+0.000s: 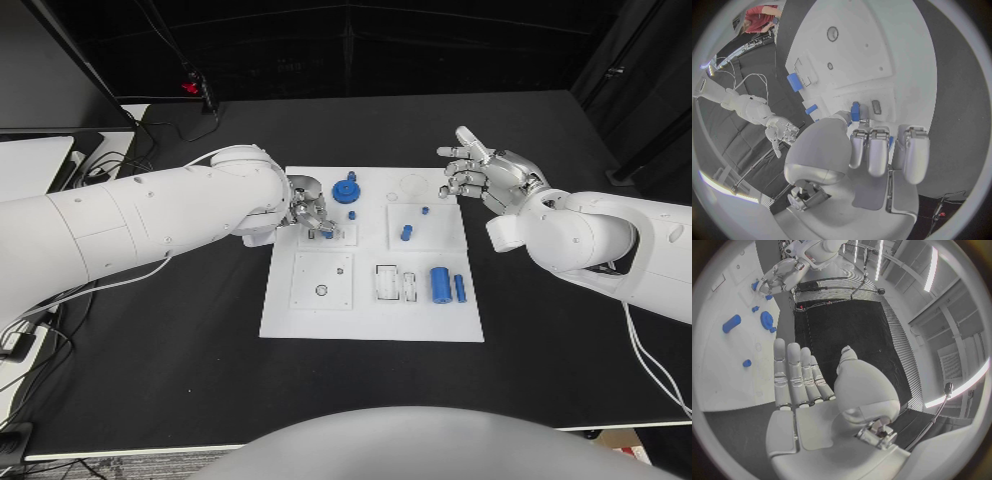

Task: Assemble the parts on the task board

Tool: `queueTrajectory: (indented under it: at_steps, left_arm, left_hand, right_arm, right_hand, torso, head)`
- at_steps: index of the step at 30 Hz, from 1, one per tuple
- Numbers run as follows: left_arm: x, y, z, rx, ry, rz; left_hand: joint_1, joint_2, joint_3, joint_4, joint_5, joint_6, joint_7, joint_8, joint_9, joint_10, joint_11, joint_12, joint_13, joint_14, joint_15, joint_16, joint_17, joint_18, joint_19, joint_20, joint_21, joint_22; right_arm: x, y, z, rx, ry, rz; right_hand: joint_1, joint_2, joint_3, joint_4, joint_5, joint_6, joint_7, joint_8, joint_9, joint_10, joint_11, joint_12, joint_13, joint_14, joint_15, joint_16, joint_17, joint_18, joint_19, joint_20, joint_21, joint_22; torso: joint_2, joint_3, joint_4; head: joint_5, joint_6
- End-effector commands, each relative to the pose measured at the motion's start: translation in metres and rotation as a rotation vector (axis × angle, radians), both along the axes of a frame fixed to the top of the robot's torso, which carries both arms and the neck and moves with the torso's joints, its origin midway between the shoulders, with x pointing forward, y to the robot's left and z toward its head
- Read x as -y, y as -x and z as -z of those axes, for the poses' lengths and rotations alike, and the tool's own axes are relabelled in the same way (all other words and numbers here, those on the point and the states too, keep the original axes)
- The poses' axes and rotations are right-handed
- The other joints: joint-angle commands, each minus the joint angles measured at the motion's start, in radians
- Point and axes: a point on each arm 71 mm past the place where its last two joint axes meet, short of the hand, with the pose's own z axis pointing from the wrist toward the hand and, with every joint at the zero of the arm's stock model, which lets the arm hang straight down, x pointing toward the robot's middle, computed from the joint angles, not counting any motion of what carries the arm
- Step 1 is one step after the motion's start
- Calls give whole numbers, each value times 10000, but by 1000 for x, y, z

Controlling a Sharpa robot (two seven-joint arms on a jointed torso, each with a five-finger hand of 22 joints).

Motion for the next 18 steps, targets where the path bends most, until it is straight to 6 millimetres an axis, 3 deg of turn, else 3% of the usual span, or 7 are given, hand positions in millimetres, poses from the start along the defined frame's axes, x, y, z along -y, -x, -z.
queueTrajectory:
  at_steps: [1, 6, 11, 15, 18]
  left_arm:
    - [-4, 2, 7, -308, -409, -31]
    - [-3, 2, 7, -318, -410, -14]
    - [-2, 2, 7, -300, -400, -23]
    - [-3, 2, 7, -286, -396, -41]
    - [-3, 3, 7, -292, -397, -39]
  left_hand:
    - [44, -90, 70, -2, -49, -91, -29, -64, -8, 1061, 80, 13, 2620, 1046, 6, 8, 2635, -64, 1045, 29, 31, 2628]
    - [-66, -116, 64, 9, -114, -240, 27, -156, -8, 1061, 130, 13, 2620, 1046, 31, 8, 2635, -64, 1045, 46, 31, 2628]
    - [-540, -126, -83, 17, -460, -544, 155, -333, -56, 1061, 251, 13, 2620, 1046, 118, 8, 2635, -64, 1045, 110, 31, 2628]
    - [-1241, -174, -413, 26, -1036, -776, 282, -478, -152, 1061, 364, 13, 2620, 1046, 216, 8, 2635, -64, 1045, 176, 31, 2628]
    - [-2009, -365, -922, 14, -1856, -985, 393, -548, -218, 1061, 467, 13, 2620, 1046, 326, 8, 2635, -64, 1045, 264, 31, 2628]
  right_arm:
    - [-1, 0, -1, 59, -86, -88]
    - [-1, 0, -1, 61, -92, -100]
    - [-2, 0, -1, 59, -94, -105]
    - [-1, 0, -1, 60, -90, -96]
    - [-1, 0, -1, 62, -88, -90]
  right_hand:
    - [4, 94, -58, -12, -42, -91, 145, 56, -17, -74, -5, 34, -10, -76, -18, 35, -9, 93, -35, 39, -49, -8]
    - [4, 94, -58, -12, -42, -91, 145, 56, -17, -74, -5, 34, -10, -76, -18, 35, -9, 93, -35, 39, -49, -8]
    - [4, 94, -58, -12, -42, -91, 145, 56, -17, -74, -5, 34, -10, -76, -18, 35, -9, 93, -35, 39, -49, -8]
    - [4, 94, -58, -12, -42, -91, 145, 56, -17, -74, -5, 34, -10, -76, -18, 35, -9, 93, -35, 39, -49, -8]
    - [4, 94, -58, -12, -42, -91, 145, 56, -17, -74, -5, 34, -10, -76, -18, 35, -9, 93, -35, 39, -49, -8]
  torso:
    - [-1, 0, -2]
    - [-1, 1, 0]
    - [1, -2, 4]
    - [3, -7, 2]
    - [-2, -2, 4]
  head:
    - [-12, -5]
    - [-9, -5]
    - [-16, -1]
    - [-21, -11]
    - [-11, -20]
